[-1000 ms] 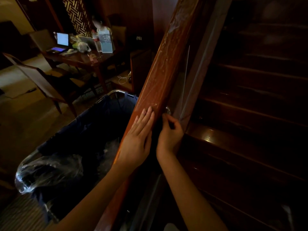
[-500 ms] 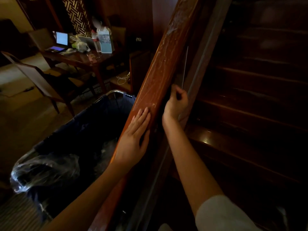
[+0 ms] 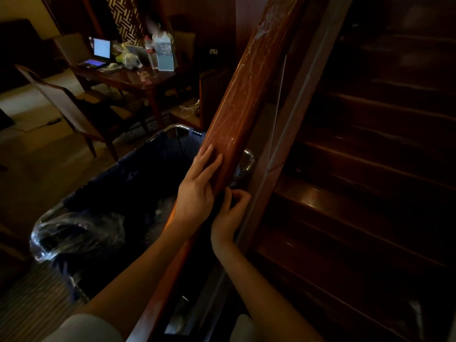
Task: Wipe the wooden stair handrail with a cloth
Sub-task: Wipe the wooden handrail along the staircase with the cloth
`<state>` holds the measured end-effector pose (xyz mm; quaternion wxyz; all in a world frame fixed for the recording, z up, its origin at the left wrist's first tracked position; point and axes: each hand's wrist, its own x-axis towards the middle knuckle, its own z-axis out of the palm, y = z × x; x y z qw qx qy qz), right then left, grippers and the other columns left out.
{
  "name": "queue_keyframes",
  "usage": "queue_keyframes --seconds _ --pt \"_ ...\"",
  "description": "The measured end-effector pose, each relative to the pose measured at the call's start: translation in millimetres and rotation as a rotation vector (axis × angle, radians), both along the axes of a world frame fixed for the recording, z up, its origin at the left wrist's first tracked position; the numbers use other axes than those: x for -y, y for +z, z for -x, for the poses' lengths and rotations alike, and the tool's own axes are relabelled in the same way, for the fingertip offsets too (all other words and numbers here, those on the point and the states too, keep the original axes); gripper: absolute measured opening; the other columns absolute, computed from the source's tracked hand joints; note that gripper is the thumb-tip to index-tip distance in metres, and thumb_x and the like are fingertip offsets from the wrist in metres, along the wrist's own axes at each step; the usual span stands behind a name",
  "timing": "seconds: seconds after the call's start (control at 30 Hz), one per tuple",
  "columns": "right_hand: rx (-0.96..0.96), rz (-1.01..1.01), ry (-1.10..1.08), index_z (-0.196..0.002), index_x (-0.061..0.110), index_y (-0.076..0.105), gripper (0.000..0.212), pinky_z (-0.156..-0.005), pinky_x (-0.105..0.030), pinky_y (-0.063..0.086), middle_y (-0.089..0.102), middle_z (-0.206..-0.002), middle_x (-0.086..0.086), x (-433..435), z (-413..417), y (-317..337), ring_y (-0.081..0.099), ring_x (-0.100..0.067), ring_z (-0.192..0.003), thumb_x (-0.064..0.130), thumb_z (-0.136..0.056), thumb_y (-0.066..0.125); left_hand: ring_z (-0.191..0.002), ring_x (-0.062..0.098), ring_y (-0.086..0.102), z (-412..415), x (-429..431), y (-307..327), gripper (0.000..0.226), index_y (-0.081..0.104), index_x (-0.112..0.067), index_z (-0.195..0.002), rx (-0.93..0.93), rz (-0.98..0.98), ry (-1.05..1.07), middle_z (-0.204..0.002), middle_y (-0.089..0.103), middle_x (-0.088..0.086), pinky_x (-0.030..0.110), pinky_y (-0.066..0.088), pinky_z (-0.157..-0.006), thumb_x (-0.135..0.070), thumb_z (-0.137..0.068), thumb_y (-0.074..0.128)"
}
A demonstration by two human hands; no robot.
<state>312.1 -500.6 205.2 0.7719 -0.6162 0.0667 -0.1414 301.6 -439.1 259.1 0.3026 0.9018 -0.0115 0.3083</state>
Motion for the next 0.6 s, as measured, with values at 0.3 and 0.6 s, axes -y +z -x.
queue_keyframes --seconds 0.3,0.6 --pt "-0.011 -0.04 -0.087 -0.098 0.005 0.053 0.01 -0.092 -0.043 0.051 0.06 -0.11 -0.02 13 -128 89 0.061 -0.031 -0.101 0.014 -0.098 0.057 -0.144 0.026 0.031 -2 -1 0 0.053 0.056 -0.011 -0.136 0.023 -0.045 0.037 -0.151 0.041 0.008 0.042 0.029 -0.117 0.009 -0.089 0.041" --pt "-0.033 -0.091 -0.003 -0.1 0.02 0.056 0.011 -0.085 -0.021 0.05 0.063 -0.1 0.002 0 -35 21 0.062 -0.006 -0.096 0.01 -0.099 0.054 -0.143 0.017 0.031 -1 -1 0 0.051 0.059 -0.013 -0.133 0.029 -0.038 0.063 -0.151 0.043 0.004 0.03 0.029 -0.114 0.009 -0.089 0.047"
